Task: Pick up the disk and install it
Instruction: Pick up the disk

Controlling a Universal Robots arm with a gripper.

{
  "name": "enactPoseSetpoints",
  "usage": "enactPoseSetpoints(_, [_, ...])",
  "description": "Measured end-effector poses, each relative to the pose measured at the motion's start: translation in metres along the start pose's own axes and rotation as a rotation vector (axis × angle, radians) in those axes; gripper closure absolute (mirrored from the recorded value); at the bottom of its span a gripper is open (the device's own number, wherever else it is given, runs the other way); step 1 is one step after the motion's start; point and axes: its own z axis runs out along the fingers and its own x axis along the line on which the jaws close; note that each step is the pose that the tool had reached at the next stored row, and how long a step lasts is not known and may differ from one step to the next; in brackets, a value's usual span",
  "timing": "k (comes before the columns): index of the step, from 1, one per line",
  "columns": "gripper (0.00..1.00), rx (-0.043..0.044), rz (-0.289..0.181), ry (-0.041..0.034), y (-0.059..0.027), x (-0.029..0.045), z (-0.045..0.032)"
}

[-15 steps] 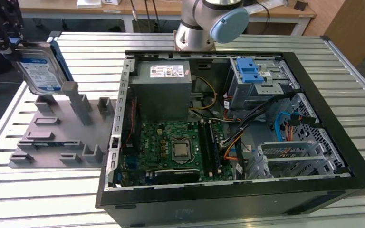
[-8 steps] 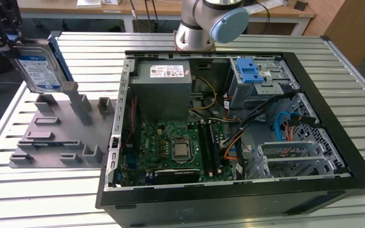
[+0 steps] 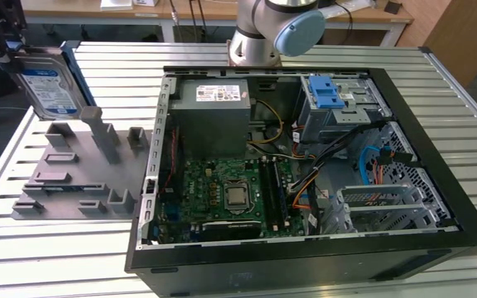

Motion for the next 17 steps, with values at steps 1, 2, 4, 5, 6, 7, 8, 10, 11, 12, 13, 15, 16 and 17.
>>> enactPoseSetpoints(1, [0.64,0.0002,0.0,0.0,0.0001,0.0,-0.0016])
enactPoseSetpoints(2, [0.64,0.0005,0.0,0.0,0.0003,0.0,-0.0033])
enactPoseSetpoints(4, [0.64,0.0012,0.0,-0.0002,0.0005,0.0,-0.0045])
enactPoseSetpoints(5, [0.64,0.0015,0.0,-0.0001,0.0006,0.0,-0.0045])
enactPoseSetpoints(6, [0.64,0.0015,0.0,-0.0001,0.0005,0.0,-0.0045])
enactPoseSetpoints(7, [0.64,0.0015,0.0,-0.0001,0.0006,-0.0001,-0.0045])
enactPoseSetpoints(8, [0.64,0.0014,0.0,-0.0001,0.0006,0.0,-0.0049])
enactPoseSetpoints(10, [0.64,0.0013,0.0,-0.0001,0.0007,-0.0001,-0.008])
enactPoseSetpoints(11, [0.64,0.0014,0.0,-0.0006,0.0007,-0.0001,-0.0102])
enactPoseSetpoints(12, [0.64,0.0013,0.0,-0.0007,0.0008,-0.0001,-0.0127])
enactPoseSetpoints(13, [0.64,0.0014,0.0,-0.0009,0.0009,-0.0001,-0.015])
enactPoseSetpoints(15, [0.64,0.0015,0.0,-0.0013,0.0009,-0.0002,-0.0201])
enactPoseSetpoints(16, [0.64,0.0014,0.0,-0.0014,0.001,-0.0002,-0.0231])
enactPoseSetpoints(17, [0.64,0.0014,0.0,-0.0016,0.0011,-0.0002,-0.0259])
